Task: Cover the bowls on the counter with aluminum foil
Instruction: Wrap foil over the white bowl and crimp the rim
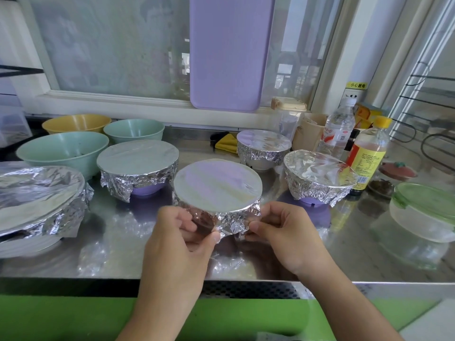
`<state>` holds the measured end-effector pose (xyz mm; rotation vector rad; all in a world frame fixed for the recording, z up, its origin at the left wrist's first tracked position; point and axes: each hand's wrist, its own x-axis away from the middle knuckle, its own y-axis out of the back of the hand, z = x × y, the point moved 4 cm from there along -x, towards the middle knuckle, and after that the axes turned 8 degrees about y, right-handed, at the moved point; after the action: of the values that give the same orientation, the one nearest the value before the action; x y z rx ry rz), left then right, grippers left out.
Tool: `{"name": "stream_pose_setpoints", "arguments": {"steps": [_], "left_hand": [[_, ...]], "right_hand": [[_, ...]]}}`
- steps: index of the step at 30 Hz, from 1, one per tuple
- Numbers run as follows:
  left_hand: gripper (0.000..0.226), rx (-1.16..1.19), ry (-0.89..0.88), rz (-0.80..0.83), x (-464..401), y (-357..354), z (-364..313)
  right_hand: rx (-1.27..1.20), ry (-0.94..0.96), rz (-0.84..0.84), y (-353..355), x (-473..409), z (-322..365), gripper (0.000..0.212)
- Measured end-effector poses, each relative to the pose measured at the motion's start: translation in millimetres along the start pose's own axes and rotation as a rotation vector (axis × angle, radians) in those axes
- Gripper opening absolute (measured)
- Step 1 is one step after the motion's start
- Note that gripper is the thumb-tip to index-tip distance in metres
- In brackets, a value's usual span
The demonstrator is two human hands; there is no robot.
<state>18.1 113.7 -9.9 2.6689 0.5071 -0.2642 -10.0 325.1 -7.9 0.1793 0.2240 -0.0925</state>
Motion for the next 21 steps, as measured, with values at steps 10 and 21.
{"name": "stream_pose_setpoints", "arguments": {"steps": [10, 21], "left_hand": [[0.157, -0.581, -0.193, 0.297, -50, 12, -64], [0.174, -0.908, -0.083, 0.663, -98, -29, -69]], "right_hand": [[0.193, 0.093, 0.100, 3, -5, 4, 0.017], [0.075, 0.076, 0.148, 1, -16, -3, 0.018]]}}
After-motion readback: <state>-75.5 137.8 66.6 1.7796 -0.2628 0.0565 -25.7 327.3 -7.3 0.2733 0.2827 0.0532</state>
